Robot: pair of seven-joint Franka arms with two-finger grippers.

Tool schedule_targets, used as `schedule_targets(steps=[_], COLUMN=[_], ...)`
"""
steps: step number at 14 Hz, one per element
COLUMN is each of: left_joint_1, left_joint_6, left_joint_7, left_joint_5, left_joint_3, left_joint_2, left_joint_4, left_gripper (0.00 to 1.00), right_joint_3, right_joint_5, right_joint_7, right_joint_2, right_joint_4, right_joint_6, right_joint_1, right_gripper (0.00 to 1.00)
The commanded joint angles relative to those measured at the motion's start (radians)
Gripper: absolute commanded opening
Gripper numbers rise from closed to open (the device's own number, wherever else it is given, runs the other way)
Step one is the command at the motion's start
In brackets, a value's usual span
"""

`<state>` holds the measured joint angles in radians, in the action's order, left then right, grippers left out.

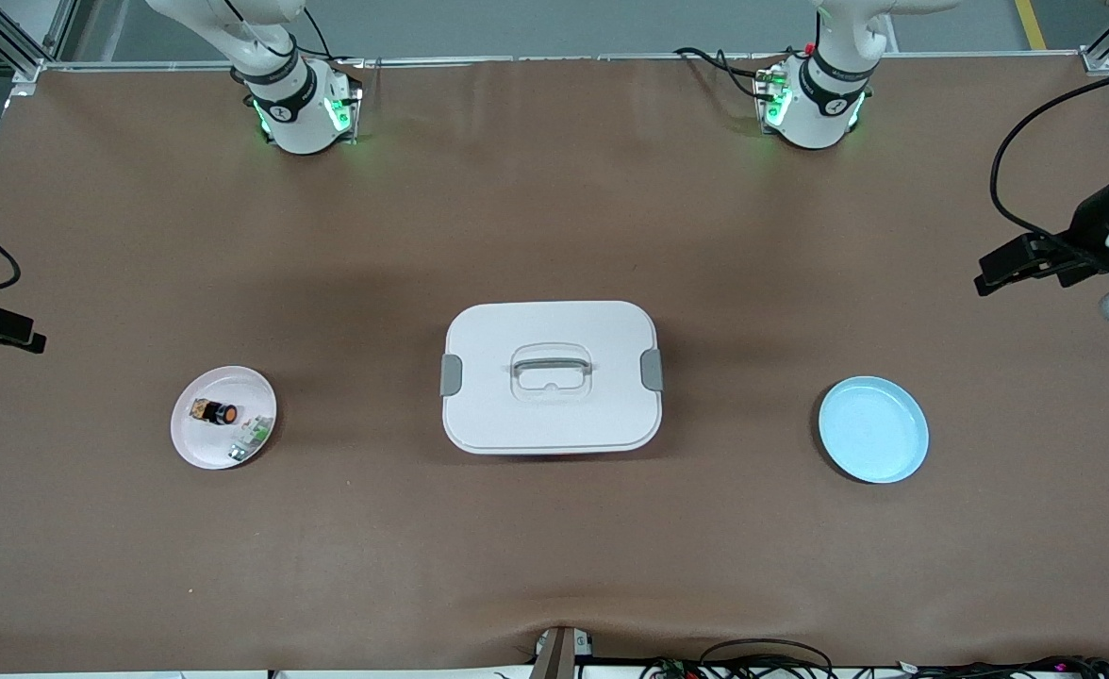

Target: Transfer orange switch to right arm and place

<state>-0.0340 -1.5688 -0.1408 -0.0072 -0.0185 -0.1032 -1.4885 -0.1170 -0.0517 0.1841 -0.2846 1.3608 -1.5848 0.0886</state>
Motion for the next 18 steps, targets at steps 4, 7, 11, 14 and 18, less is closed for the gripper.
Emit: schedule_targets(steps=[4, 7, 11, 14, 18], left_joint_1=[0.012, 0.012, 0.0, 0.011, 0.011], left_joint_6=[0.013, 0.007, 0.007, 0.007, 0.007], left_joint_7=[0.087, 0.089, 0.072, 0.072, 0.076], left_joint_5=[0.016, 0.016, 0.023, 0.016, 0.012], left_joint_3=[0.0, 0.0, 0.0, 0.0, 0.0], left_joint_2=[-0.007, -0.007, -0.006, -0.007, -0.007], left_joint_4=[0.02, 0.022, 0.024, 0.024, 0.024], left_gripper=[1.0, 1.0, 1.0, 1.0, 1.0], right_joint_3=[0.011, 0.011, 0.008, 0.002, 0.022], right_joint_5=[-0.008, -0.01, 0.003, 0.018, -0.019], right_joint_7=[-0.064, -0.1, -0.097, -0.136, -0.17], right_joint_2=[0.047, 0.047, 0.045, 0.071, 0.113], right_joint_4=[-0.052, -0.049, -0.055, -0.055, -0.055], right_joint_6=[0.117, 0.121, 0.126, 0.131, 0.224], right_joint_1=[-0.025, -0.052, -0.07, -0.066, -0.027], right_gripper=[1.0, 1.0, 1.0, 1.0, 1.0])
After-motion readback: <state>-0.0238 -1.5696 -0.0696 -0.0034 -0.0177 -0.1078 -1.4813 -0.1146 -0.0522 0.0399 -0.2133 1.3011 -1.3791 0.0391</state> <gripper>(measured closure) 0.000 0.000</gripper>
